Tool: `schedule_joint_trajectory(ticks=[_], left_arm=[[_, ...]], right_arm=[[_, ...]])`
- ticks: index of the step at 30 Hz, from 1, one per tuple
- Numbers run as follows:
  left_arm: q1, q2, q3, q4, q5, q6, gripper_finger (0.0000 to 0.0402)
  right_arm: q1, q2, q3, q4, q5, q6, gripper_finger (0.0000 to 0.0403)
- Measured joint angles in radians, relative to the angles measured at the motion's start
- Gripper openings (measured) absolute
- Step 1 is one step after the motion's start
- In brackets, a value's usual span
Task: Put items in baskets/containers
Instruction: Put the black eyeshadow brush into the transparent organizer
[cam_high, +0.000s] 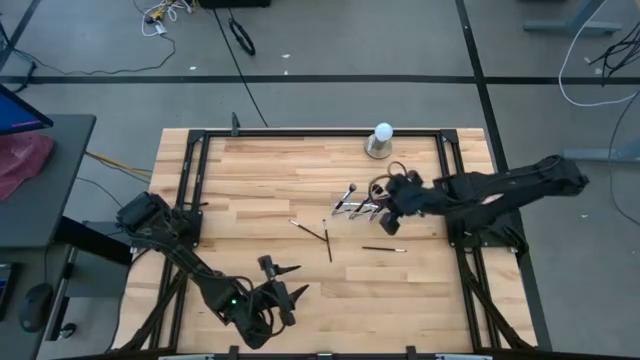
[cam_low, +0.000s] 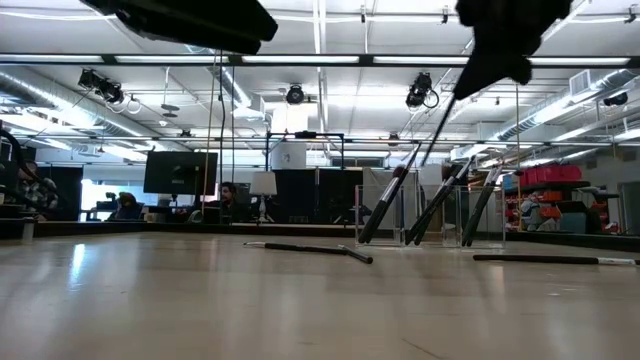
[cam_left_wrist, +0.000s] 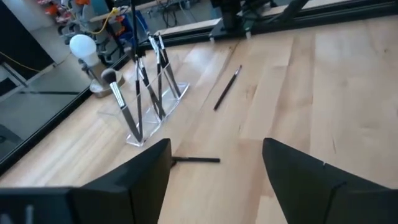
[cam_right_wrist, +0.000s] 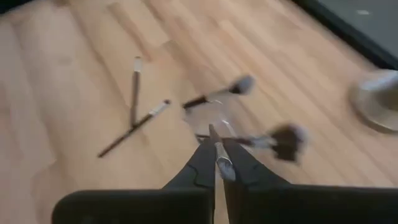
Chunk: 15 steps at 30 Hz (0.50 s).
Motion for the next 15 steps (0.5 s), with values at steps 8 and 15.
schedule_joint_trajectory(ticks=[8, 15], left_arm=[[0.0, 0.001, 0.0, 0.002, 0.0, -0.003, 0.0252], [0.006, 0.001, 0.0, 0.005, 0.0, -0.004, 0.0252]], right_arm=[[-0.147, 0.091, -0.079, 0.153, -0.213, -0.088, 0.0009], [-0.209, 0.133, -0.163, 0.292, -0.344, -0.118, 0.0012]])
